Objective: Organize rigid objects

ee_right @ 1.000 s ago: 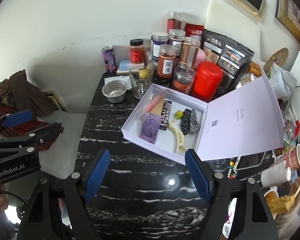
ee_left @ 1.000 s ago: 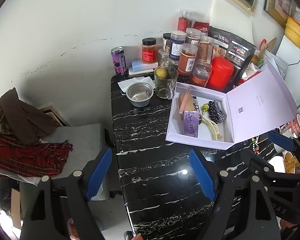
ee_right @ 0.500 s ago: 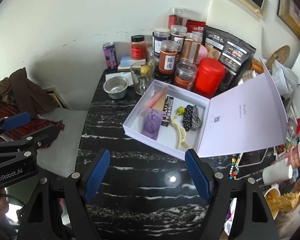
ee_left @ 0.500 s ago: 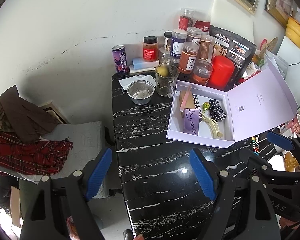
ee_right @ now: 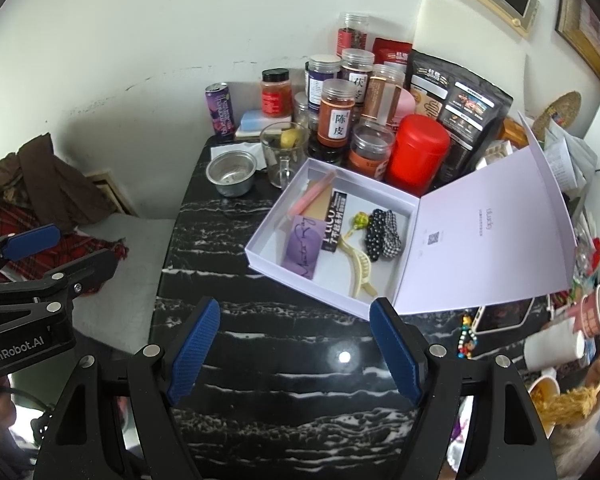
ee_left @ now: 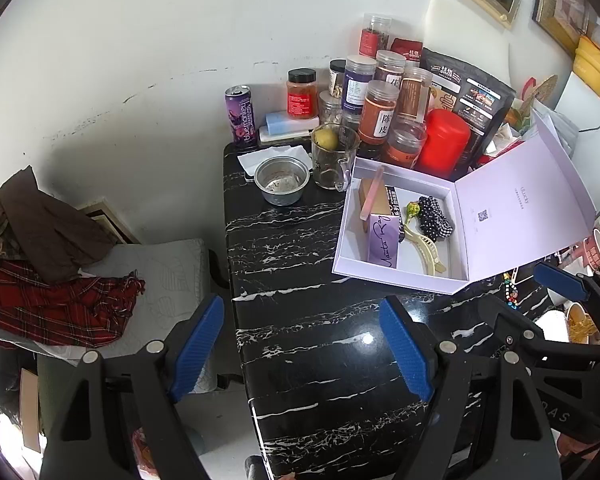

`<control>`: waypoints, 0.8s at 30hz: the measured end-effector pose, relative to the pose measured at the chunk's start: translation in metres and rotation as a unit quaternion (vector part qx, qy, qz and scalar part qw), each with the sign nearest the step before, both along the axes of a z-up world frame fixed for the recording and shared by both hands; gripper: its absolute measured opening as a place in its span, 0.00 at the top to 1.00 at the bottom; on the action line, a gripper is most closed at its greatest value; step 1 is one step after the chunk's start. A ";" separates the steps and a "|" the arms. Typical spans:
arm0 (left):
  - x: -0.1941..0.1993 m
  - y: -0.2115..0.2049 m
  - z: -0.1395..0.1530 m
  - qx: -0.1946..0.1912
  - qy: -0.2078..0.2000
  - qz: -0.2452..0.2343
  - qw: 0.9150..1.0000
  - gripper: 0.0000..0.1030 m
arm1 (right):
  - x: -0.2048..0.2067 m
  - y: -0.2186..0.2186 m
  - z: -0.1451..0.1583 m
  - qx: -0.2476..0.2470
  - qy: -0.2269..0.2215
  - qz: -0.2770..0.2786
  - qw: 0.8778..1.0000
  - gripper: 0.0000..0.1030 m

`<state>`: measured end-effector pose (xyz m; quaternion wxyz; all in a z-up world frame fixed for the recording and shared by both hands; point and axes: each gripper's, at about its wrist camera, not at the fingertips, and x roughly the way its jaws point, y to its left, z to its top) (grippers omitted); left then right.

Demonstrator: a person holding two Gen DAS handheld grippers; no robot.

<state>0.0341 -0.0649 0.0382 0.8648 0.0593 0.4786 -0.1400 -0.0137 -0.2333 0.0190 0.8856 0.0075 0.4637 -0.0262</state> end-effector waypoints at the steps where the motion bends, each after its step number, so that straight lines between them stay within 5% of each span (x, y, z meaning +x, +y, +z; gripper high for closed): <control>1: 0.000 0.000 0.000 0.000 0.001 0.000 1.000 0.22 | 0.000 0.000 0.000 0.000 0.000 0.000 1.000 0.24; 24: -0.001 0.001 -0.002 -0.001 0.005 0.003 1.000 0.22 | 0.000 0.000 -0.001 -0.001 0.004 0.000 1.000 0.24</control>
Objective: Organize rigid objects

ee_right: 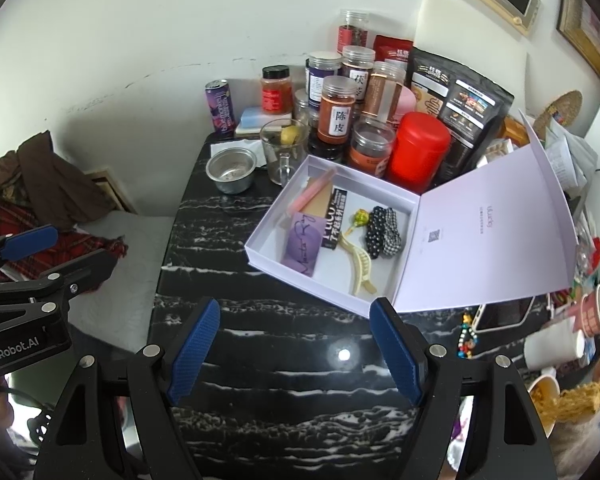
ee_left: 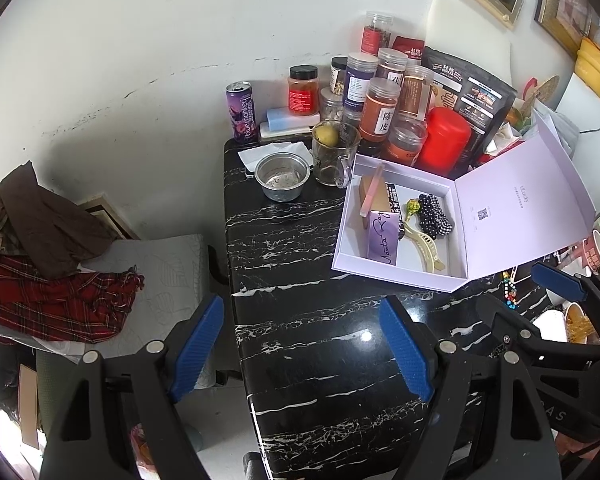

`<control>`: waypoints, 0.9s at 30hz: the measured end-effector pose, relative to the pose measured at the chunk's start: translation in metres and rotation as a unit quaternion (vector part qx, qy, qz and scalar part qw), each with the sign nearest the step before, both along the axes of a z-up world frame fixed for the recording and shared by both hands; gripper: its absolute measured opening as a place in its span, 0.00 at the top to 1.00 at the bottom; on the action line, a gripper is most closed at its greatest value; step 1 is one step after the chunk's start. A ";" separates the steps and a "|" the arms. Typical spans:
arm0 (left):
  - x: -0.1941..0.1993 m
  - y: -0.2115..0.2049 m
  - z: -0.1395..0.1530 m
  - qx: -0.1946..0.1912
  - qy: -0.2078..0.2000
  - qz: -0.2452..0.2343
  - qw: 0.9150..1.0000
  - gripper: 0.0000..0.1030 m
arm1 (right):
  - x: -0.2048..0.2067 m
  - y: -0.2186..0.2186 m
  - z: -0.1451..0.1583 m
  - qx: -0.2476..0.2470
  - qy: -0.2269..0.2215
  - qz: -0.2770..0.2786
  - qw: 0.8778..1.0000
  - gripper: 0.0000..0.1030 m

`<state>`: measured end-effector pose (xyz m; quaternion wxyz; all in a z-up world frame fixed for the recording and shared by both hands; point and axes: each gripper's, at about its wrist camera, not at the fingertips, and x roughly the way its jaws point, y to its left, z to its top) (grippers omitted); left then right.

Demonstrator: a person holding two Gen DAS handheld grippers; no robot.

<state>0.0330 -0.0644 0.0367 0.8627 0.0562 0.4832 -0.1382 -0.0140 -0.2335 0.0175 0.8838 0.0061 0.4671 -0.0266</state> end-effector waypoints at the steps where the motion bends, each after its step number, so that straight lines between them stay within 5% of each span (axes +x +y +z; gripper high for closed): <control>1: 0.000 0.000 0.000 0.000 0.000 0.000 1.000 0.22 | 0.000 0.000 0.000 0.000 0.000 0.000 1.000 0.24; 27: 0.003 0.002 -0.005 0.005 0.012 0.012 1.000 0.22 | 0.006 0.003 -0.004 0.000 0.009 0.015 1.000 0.24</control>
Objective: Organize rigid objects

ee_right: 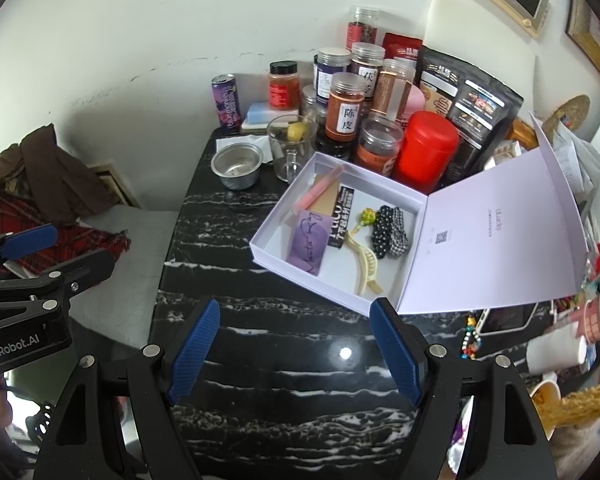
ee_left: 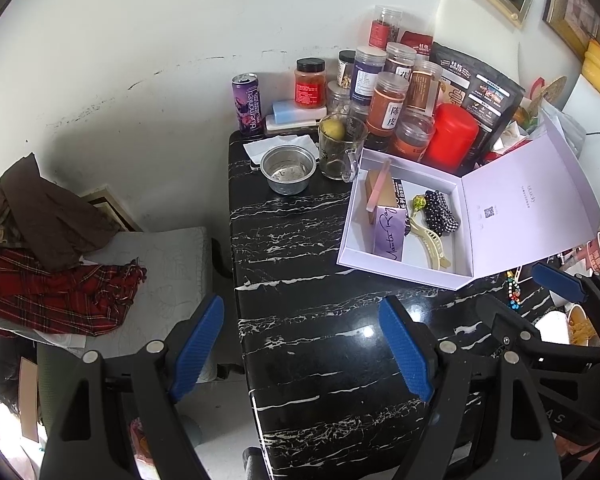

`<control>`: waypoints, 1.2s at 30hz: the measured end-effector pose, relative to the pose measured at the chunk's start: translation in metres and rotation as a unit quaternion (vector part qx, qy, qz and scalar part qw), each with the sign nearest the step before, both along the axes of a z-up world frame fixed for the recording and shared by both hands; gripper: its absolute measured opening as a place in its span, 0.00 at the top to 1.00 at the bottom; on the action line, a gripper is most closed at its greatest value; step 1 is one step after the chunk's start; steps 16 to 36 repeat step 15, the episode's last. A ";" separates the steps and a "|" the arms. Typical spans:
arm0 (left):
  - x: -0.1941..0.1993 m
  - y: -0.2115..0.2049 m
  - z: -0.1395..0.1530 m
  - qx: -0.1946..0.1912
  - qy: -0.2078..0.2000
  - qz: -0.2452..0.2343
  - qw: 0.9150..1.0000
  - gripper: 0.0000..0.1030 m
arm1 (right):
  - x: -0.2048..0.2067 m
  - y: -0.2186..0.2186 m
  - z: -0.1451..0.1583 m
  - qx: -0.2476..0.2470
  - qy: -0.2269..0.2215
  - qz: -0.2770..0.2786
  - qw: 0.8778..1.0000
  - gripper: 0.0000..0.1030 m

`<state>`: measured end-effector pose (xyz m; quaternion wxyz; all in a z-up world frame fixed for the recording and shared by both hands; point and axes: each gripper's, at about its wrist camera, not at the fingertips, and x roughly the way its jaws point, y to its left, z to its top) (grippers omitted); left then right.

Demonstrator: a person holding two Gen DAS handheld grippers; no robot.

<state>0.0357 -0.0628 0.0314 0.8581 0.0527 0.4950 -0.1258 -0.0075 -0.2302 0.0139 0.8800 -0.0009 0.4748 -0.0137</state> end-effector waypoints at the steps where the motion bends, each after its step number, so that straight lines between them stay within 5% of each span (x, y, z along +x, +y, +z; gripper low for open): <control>1: 0.000 0.000 0.000 0.001 0.000 0.000 1.000 0.22 | 0.001 0.000 0.000 0.000 0.001 0.001 1.000 0.24; 36: 0.000 -0.002 -0.002 -0.002 0.005 -0.002 1.000 0.22 | 0.003 0.001 0.000 -0.001 0.001 0.007 1.000 0.24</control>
